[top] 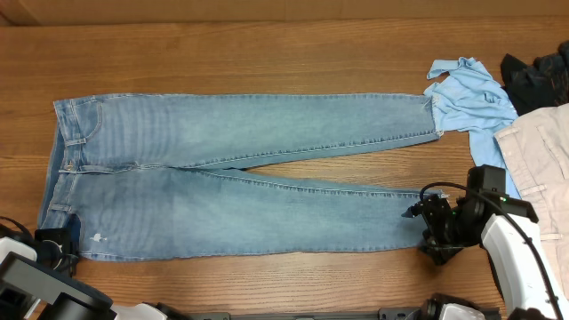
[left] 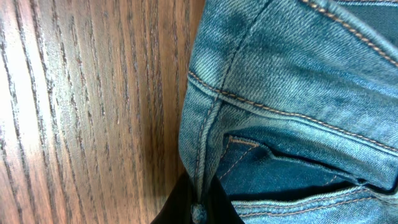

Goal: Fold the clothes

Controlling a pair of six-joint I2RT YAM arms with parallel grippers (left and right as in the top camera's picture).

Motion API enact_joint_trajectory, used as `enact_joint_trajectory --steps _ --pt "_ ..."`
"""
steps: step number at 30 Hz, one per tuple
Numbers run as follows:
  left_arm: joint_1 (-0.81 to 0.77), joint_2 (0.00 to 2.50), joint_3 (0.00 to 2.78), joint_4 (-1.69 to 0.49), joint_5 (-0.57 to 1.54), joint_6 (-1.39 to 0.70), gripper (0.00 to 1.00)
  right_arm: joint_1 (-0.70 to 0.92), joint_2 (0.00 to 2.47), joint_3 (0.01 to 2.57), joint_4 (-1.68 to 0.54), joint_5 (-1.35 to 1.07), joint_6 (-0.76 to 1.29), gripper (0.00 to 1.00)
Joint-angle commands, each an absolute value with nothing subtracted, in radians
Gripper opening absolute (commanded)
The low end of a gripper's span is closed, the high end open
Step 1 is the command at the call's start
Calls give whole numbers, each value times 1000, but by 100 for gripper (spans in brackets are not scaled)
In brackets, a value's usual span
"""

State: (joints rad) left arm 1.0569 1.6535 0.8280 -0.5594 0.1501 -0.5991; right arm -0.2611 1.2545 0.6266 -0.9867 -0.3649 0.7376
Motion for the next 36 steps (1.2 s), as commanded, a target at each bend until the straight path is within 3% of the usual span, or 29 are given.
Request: enact_joint_trajectory --steps 1,10,19,34,36 --pt "1053 1688 805 -571 211 -579 4 -265 1276 570 -933 -342 792 79" --pt "1053 1688 805 -576 211 -579 5 -265 1279 523 -876 -237 820 68" --pt "1053 1688 805 -579 210 -579 5 -265 1280 523 -850 -201 842 35" --pt "1053 1688 805 -579 210 -579 5 -265 1280 454 -810 -210 863 33" --pt "1053 1688 805 -579 210 -579 5 -265 1280 449 -791 -213 865 26"
